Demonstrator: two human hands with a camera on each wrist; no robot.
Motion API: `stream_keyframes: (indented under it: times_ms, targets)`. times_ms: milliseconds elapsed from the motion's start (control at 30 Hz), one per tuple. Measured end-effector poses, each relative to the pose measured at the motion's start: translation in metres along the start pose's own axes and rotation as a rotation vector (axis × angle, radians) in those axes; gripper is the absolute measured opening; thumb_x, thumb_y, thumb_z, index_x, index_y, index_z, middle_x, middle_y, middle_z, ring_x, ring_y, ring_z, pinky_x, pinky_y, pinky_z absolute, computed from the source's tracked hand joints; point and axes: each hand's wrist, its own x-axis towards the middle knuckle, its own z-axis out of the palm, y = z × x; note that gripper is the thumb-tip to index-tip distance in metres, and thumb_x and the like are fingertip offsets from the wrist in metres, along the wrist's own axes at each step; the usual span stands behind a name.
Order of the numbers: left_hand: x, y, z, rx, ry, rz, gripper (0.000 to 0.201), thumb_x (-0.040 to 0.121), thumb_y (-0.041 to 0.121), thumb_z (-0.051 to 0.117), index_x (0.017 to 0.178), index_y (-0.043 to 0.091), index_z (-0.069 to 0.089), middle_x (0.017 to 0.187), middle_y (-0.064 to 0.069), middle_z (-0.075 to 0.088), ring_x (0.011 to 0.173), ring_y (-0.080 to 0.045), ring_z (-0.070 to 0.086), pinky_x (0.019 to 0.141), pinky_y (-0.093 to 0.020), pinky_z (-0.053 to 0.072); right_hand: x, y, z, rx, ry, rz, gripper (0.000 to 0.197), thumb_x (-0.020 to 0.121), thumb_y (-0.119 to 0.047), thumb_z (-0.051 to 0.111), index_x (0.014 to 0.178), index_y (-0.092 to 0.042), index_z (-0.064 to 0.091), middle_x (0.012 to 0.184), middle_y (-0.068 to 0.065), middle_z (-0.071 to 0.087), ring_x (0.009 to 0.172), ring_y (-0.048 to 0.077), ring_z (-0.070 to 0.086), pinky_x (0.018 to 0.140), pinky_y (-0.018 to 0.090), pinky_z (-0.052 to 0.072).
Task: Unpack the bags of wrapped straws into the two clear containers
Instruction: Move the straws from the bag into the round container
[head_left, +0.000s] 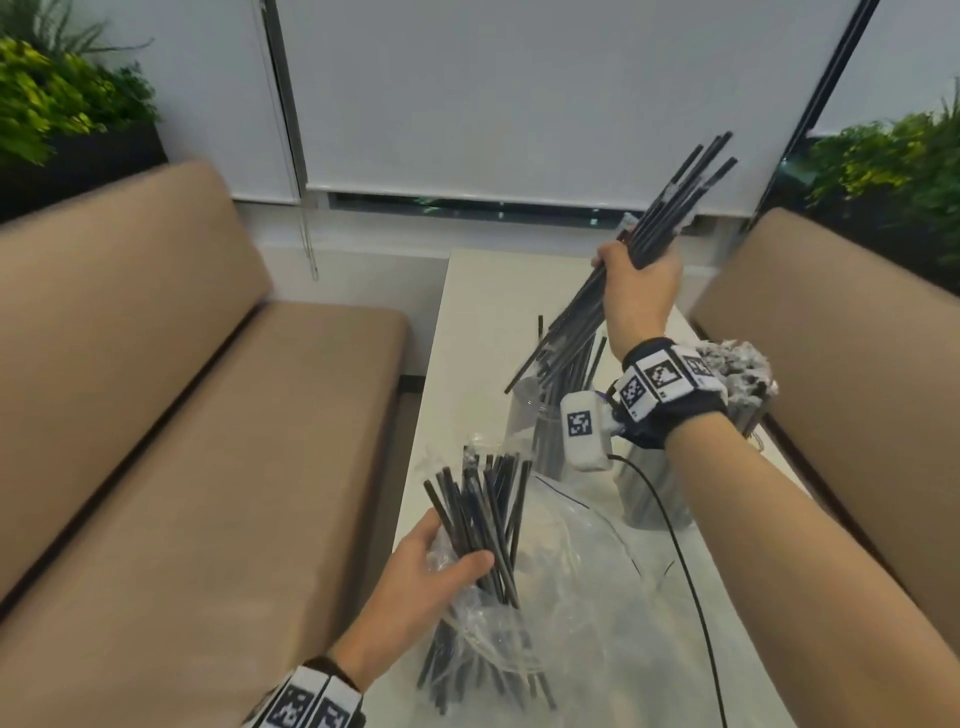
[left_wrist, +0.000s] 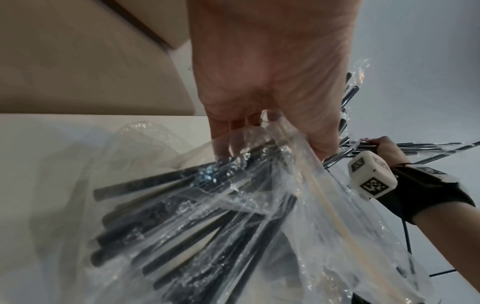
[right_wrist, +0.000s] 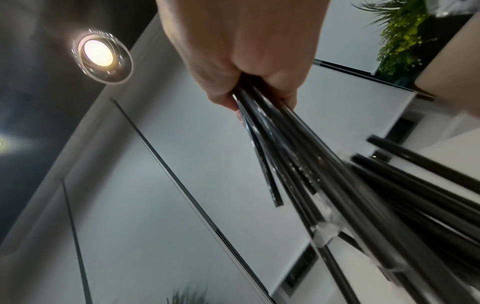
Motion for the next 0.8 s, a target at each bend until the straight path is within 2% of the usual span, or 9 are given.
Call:
stream_keyframes:
  times_ms: [67, 133, 200, 333, 433, 500, 567, 667, 800]
  targets:
    - [0.0, -0.001, -0.001, -0.004, 0.008, -0.01, 0.03, 0.087, 0.012, 0.069, 0.111, 0.028, 0.061, 0.103, 0.025, 0.072, 0.098, 0.007, 0.066, 0.085, -0.015, 0.048, 0.009, -0.008, 0.0, 0.034, 0.076, -0.063, 0.022, 0.083, -0.004, 0.06, 0.103, -0.01, 0.055, 0.078, 0.0, 0.065, 0.068, 0.014, 0.064, 0.071, 0.035, 0.06]
    - [0.001, -0.005, -0.001, -0.007, 0.009, -0.008, 0.03, 0.087, 0.011, 0.069, 0.11, 0.029, 0.062, 0.103, 0.025, 0.072, 0.097, 0.008, 0.066, 0.081, -0.011, 0.049, 0.014, -0.021, 0.0, 0.027, 0.121, -0.161, 0.019, 0.083, -0.005, 0.057, 0.1, -0.012, 0.052, 0.075, -0.001, 0.063, 0.063, 0.014, 0.061, 0.063, 0.028, 0.057]
    - [0.001, -0.005, 0.001, -0.012, 0.008, -0.013, 0.03, 0.087, 0.012, 0.069, 0.112, 0.027, 0.062, 0.104, 0.024, 0.072, 0.098, 0.008, 0.066, 0.082, -0.013, 0.049, 0.014, -0.026, 0.004, -0.036, 0.113, -0.235, 0.018, 0.084, -0.008, 0.056, 0.1, -0.013, 0.049, 0.074, -0.005, 0.058, 0.062, 0.012, 0.057, 0.059, 0.019, 0.052]
    - [0.001, -0.005, 0.003, -0.009, 0.008, -0.009, 0.032, 0.087, 0.012, 0.069, 0.114, 0.026, 0.062, 0.106, 0.02, 0.073, 0.102, 0.005, 0.066, 0.092, -0.02, 0.048, 0.005, -0.001, 0.014, -0.129, 0.019, -0.197, 0.026, 0.085, -0.008, 0.057, 0.111, -0.008, 0.053, 0.072, -0.008, 0.052, 0.062, 0.013, 0.053, 0.055, 0.018, 0.046]
    - [0.001, -0.006, 0.003, -0.008, 0.003, -0.004, 0.032, 0.087, 0.011, 0.069, 0.114, 0.026, 0.062, 0.107, 0.018, 0.074, 0.102, 0.003, 0.067, 0.092, -0.02, 0.05, -0.006, 0.025, 0.016, -0.197, -0.03, -0.144, 0.023, 0.085, -0.007, 0.056, 0.108, -0.003, 0.053, 0.076, 0.002, 0.055, 0.062, 0.017, 0.051, 0.048, 0.01, 0.041]
    - [0.002, -0.008, 0.001, -0.021, -0.001, -0.008, 0.031, 0.087, 0.01, 0.069, 0.113, 0.025, 0.062, 0.105, 0.019, 0.074, 0.099, 0.004, 0.067, 0.087, -0.014, 0.051, -0.013, 0.038, 0.016, -0.237, -0.069, -0.116, 0.016, 0.086, -0.007, 0.057, 0.1, -0.007, 0.05, 0.079, 0.006, 0.057, 0.065, 0.02, 0.051, 0.051, 0.012, 0.043]
    - [0.001, -0.009, 0.0, -0.026, -0.008, -0.01, 0.031, 0.087, 0.012, 0.069, 0.115, 0.025, 0.062, 0.106, 0.02, 0.073, 0.099, 0.005, 0.067, 0.086, -0.014, 0.051, -0.018, 0.046, 0.014, -0.274, -0.1, -0.075, 0.016, 0.085, -0.009, 0.061, 0.097, -0.01, 0.05, 0.084, 0.008, 0.06, 0.07, 0.024, 0.055, 0.062, 0.023, 0.05]
    - [0.001, -0.012, -0.001, -0.022, -0.012, -0.01, 0.031, 0.087, 0.014, 0.069, 0.116, 0.025, 0.062, 0.107, 0.02, 0.073, 0.1, 0.006, 0.067, 0.081, -0.009, 0.049, -0.02, 0.051, 0.012, -0.292, -0.1, -0.025, 0.023, 0.08, -0.016, 0.068, 0.093, -0.015, 0.049, 0.099, 0.015, 0.065, 0.086, 0.03, 0.062, 0.072, 0.032, 0.052]
    - [0.002, -0.012, -0.001, -0.024, -0.02, -0.008, 0.033, 0.087, 0.015, 0.07, 0.116, 0.026, 0.061, 0.109, 0.02, 0.073, 0.101, 0.005, 0.066, 0.083, -0.011, 0.05, -0.019, 0.046, 0.006, -0.254, -0.11, 0.008, 0.039, 0.069, -0.028, 0.074, 0.099, -0.016, 0.052, 0.103, 0.014, 0.064, 0.089, 0.03, 0.065, 0.08, 0.042, 0.056]
